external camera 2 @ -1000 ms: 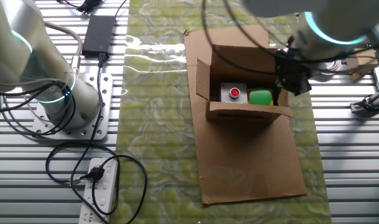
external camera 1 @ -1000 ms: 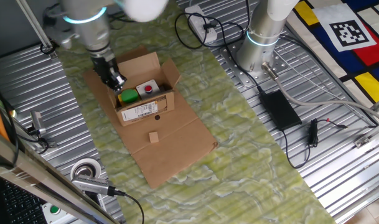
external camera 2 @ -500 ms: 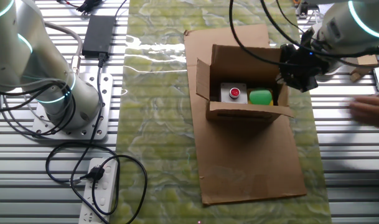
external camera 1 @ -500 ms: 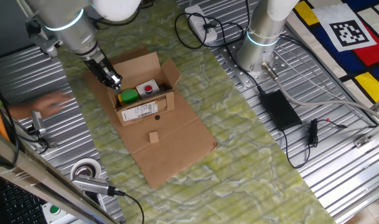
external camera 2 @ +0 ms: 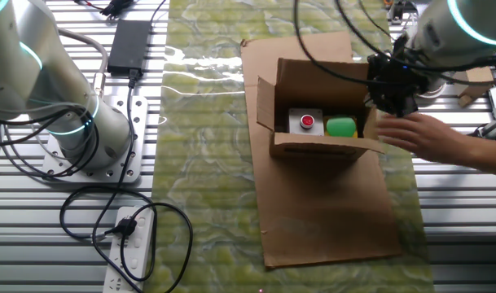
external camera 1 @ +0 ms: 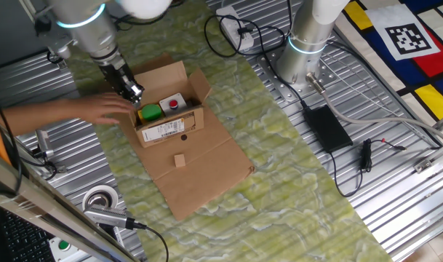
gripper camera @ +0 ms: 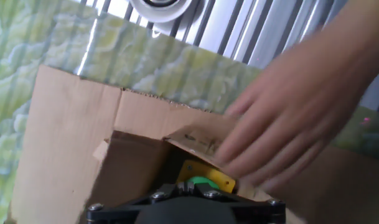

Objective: Open a box

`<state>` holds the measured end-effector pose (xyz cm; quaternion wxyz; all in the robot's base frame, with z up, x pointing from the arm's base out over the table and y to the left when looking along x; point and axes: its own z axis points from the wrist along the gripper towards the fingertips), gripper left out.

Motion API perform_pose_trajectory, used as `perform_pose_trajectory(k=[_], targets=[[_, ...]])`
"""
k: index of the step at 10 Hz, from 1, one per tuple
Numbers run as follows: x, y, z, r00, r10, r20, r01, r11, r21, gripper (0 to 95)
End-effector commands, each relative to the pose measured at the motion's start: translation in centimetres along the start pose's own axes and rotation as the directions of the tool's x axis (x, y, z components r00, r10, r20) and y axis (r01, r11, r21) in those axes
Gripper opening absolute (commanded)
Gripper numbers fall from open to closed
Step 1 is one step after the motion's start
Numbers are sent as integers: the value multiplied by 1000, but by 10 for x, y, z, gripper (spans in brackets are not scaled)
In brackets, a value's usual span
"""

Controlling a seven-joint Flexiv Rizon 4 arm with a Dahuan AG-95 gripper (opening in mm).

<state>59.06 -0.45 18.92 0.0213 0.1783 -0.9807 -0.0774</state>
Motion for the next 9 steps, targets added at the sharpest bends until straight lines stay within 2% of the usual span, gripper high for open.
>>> perform_pose_trajectory(k=[1, 5, 9], targets=[[-3, 0, -3, 999, 31, 24, -31, 1000, 1, 0], [-1, 3, -12, 998, 52, 28, -52, 999, 2, 0], [7, 1, -20, 996, 85, 39, -85, 996, 3, 0]])
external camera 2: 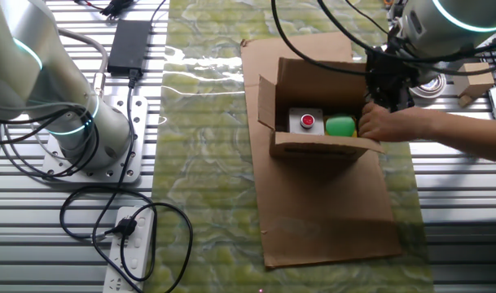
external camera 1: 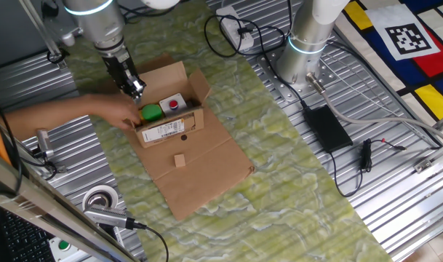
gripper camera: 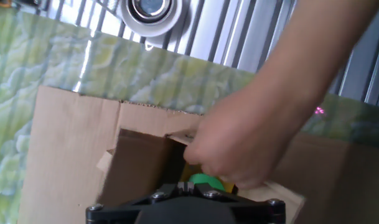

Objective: Open a box

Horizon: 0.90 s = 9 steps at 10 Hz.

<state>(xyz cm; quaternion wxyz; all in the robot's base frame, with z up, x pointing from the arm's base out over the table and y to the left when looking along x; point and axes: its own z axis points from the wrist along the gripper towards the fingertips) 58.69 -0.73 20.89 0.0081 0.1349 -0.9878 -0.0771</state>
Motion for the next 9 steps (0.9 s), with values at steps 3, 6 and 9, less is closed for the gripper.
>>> perform_pose_trajectory(k=[3, 6, 9], targets=[[10, -2, -3, 1000, 8, 25, -8, 1000, 1, 0], [16, -1, -3, 999, 0, 36, 0, 1000, -1, 0], [18, -1, -4, 999, -19, 42, 19, 1000, -3, 0]])
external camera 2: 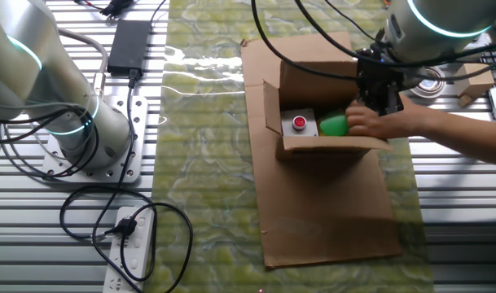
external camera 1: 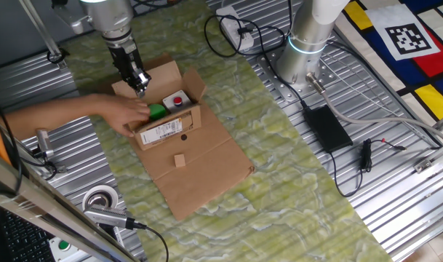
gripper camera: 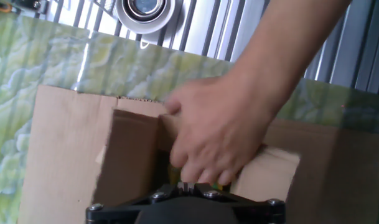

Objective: Open a box

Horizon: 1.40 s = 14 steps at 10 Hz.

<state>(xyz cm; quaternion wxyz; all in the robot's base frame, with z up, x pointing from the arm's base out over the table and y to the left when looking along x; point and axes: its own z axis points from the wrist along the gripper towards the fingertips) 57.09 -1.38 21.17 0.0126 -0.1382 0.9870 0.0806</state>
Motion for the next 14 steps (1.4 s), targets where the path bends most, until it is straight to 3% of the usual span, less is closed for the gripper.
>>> perform_pose_trajectory(k=[1, 3, 4, 7, 8, 11, 14], targets=[[1, 1, -1, 1000, -14, 2, 14, 1000, -5, 0], [1, 1, -1, 1000, 20, 19, -19, 1000, -17, 0], [2, 0, -1, 998, 51, 45, -49, 998, -47, 0], [12, -3, -3, 991, 99, 91, -96, 995, -40, 0], [14, -3, 0, 990, 99, 97, -95, 995, -40, 0], [22, -6, 29, 990, 78, 115, -74, 997, -36, 0], [22, -9, 41, 989, 46, 143, -43, 999, -26, 0]])
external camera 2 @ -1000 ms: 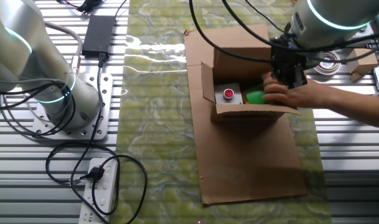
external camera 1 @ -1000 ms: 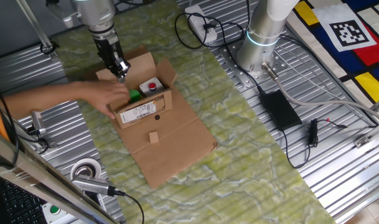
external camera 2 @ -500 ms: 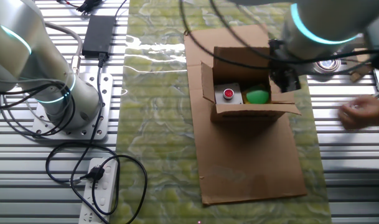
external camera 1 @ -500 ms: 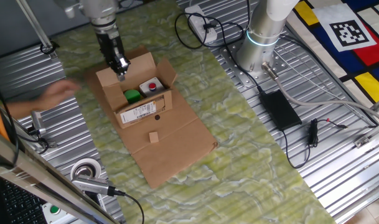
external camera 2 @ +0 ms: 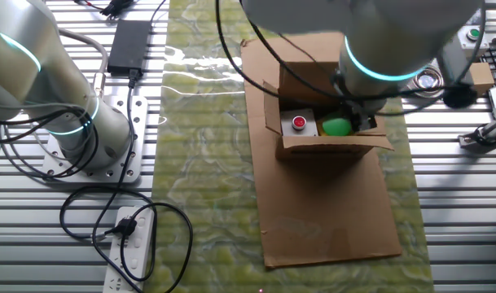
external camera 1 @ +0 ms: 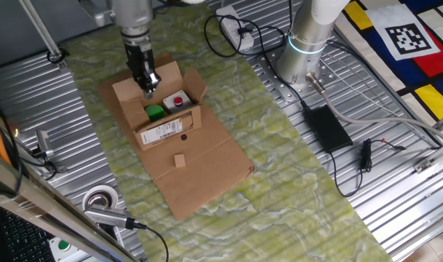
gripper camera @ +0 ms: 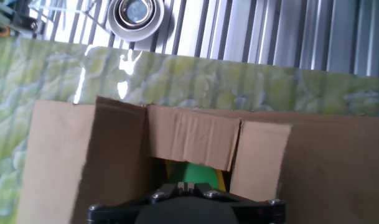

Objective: Open a box

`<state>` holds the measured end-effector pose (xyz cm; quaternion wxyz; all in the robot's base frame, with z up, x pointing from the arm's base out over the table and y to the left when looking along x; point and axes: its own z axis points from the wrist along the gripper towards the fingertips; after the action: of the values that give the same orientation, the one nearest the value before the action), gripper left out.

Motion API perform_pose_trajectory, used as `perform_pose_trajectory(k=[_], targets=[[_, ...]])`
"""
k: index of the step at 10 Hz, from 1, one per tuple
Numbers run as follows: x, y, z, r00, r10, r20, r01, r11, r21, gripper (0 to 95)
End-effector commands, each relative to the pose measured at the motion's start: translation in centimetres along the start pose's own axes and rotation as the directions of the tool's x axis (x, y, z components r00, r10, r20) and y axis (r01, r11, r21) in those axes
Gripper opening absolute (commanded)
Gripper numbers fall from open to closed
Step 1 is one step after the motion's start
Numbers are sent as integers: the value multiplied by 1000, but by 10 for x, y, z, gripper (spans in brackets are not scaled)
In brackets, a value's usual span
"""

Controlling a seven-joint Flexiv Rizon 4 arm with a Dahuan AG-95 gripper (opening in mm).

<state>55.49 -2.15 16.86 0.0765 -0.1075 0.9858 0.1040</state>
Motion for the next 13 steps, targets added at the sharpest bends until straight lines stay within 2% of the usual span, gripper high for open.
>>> perform_pose_trajectory(k=[1, 5, 8, 10, 13], targets=[[3, 0, 3, 1000, -18, 6, 18, 1000, 7, 0], [8, -5, 24, 999, -31, 26, 31, 999, 9, 0], [-4, -8, 32, 998, -55, 24, 55, 998, 18, 0], [-6, -8, 34, 998, -60, 29, 59, 998, 18, 0], [-11, -8, 33, 998, -64, 19, 64, 998, 24, 0]])
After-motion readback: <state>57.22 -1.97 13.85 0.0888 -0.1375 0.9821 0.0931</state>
